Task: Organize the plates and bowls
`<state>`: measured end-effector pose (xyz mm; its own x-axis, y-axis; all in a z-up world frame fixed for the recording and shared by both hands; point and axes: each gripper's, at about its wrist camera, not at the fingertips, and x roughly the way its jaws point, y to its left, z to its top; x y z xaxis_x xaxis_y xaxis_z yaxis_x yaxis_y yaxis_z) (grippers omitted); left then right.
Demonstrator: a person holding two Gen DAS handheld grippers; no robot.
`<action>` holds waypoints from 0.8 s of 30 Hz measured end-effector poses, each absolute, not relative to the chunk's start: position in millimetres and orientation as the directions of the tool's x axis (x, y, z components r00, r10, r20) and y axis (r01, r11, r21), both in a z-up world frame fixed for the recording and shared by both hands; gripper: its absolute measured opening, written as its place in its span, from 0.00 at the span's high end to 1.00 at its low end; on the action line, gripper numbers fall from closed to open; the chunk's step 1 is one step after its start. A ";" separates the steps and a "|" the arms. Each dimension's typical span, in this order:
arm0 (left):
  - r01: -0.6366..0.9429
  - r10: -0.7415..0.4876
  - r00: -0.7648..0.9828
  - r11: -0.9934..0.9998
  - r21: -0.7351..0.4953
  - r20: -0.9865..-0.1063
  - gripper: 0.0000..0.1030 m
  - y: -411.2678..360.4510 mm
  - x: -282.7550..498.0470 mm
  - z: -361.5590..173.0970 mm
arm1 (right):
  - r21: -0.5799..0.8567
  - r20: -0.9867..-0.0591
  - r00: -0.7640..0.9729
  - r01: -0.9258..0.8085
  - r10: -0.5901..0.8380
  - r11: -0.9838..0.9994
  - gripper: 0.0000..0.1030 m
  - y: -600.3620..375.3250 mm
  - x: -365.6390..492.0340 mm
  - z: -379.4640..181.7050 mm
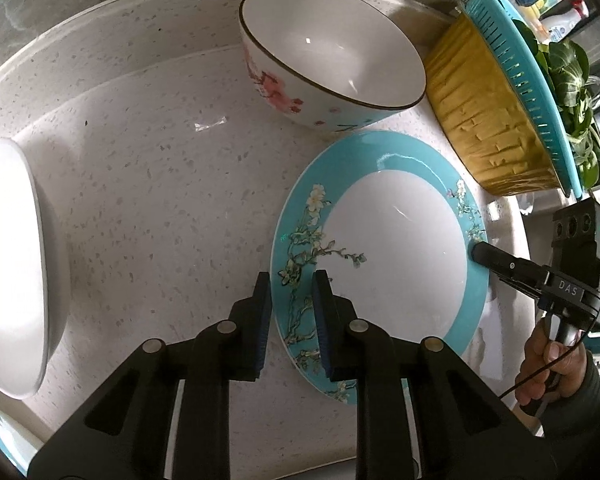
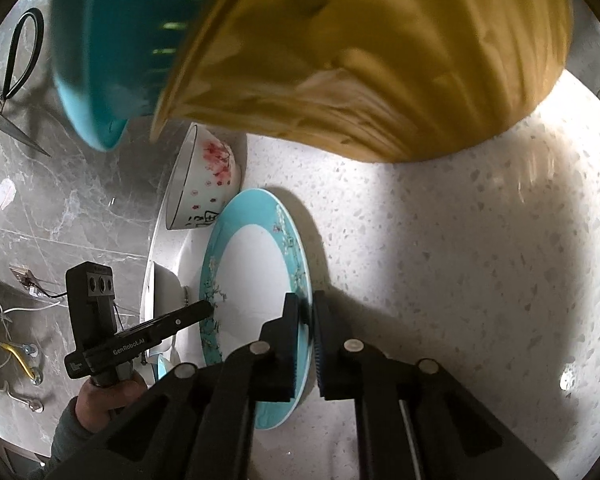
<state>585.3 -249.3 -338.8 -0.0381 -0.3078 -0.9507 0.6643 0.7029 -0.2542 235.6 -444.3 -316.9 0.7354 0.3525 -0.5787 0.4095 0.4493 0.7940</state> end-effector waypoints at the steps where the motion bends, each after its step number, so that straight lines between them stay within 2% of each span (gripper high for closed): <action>1: 0.665 -0.307 -0.037 0.703 -0.253 -0.951 0.83 -249.3 584.5 -338.8 | 0.796 -0.578 0.734 0.412 0.355 0.443 0.90 -444.4 235.8 -317.3; 12: 0.656 -0.316 -0.040 0.708 -0.264 -0.948 0.83 -247.2 579.2 -334.5 | 0.803 -0.581 0.731 0.443 0.357 0.400 0.90 -447.0 232.0 -317.2; 24: 0.635 -0.347 -0.011 0.722 -0.274 -0.938 0.83 -228.5 569.9 -315.0 | 0.801 -0.572 0.738 0.409 0.359 0.437 0.90 -443.6 230.0 -298.7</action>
<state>569.9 -228.5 -315.0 -0.0109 -0.3469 -0.9378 0.6355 0.7217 -0.2744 230.0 -443.6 -298.8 0.7375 0.3589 -0.5720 0.4085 0.4374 0.8011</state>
